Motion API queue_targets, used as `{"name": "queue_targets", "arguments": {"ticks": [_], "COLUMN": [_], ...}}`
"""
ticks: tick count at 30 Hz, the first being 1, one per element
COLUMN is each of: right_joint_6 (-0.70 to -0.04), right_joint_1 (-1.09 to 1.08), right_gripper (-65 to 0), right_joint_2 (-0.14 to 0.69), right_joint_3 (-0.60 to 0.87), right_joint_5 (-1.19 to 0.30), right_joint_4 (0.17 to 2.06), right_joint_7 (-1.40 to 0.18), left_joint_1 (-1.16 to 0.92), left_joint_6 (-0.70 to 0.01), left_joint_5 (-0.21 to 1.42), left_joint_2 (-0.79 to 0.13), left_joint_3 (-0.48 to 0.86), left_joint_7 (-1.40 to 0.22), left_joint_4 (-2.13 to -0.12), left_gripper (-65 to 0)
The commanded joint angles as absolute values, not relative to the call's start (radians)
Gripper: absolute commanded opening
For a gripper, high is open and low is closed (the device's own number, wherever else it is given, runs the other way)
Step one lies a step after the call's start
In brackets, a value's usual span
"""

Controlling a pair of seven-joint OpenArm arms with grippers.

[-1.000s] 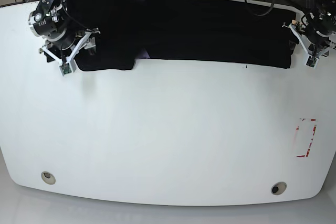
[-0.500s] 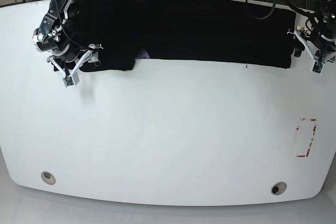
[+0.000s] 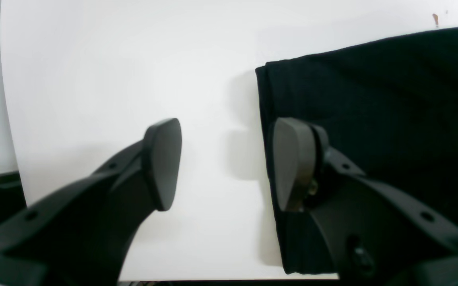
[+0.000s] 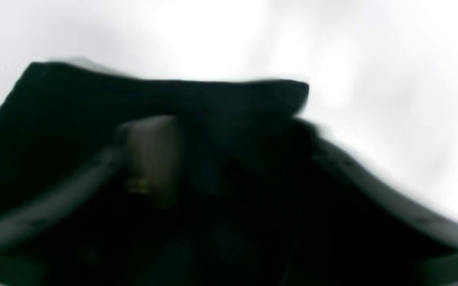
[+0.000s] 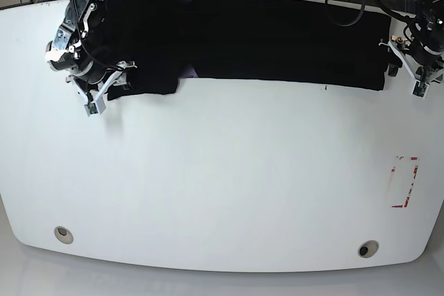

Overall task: Layout the t-shirt on the table in an organized manner, then fold the t-shirt properly
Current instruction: 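Release the hem and reposition the right gripper on the folded edge, then grasp the folded strip's end with the right gripper and tuck it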

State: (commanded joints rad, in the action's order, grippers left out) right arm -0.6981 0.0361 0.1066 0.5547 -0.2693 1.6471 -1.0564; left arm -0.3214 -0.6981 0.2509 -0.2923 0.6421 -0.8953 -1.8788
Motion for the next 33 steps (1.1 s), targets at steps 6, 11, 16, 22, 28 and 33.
{"name": "queue_targets", "arguments": {"ticks": [6, 11, 16, 22, 28, 33], "right_joint_6": [-0.698, -0.698, -0.698, -0.698, -0.698, -0.698], "right_joint_1": [0.036, 0.054, 0.107, 0.171, 0.257, 0.328], "right_gripper": [-63.6, -62.1, -62.1, -62.1, -62.1, -62.1], "right_joint_2": [0.102, 0.073, 0.071, 0.073, 0.117, 0.171], "right_joint_3": [0.555, 0.561, 0.555, 0.553, 0.553, 0.552], "right_joint_5": [-0.271, -0.348, -0.506, -0.745, -0.967, -1.142], "right_joint_4": [1.695, 1.779, 1.873, 1.934, 1.959, 1.96], "right_joint_7": [-1.056, -1.059, -1.081, -1.193, -1.244, -1.28], "left_joint_1": [-0.321, -0.321, -0.321, -0.321, -0.321, -0.321], "left_joint_6": [-0.698, -0.698, -0.698, -0.698, -0.698, -0.698], "left_joint_5": [0.251, 0.249, 0.249, 0.246, 0.245, 0.245], "left_joint_2": [-0.292, -0.292, -0.291, -0.291, -0.291, -0.291], "left_joint_3": [0.642, 0.638, 0.636, 0.634, 0.634, 0.634], "left_joint_7": [-0.895, -0.895, -0.895, -0.895, -0.895, -0.895], "left_joint_4": [-1.876, -1.876, -1.876, -1.874, -1.874, -1.873], "left_gripper": [-31.8, -31.8, -31.8, -31.8, -31.8, -31.8]}}
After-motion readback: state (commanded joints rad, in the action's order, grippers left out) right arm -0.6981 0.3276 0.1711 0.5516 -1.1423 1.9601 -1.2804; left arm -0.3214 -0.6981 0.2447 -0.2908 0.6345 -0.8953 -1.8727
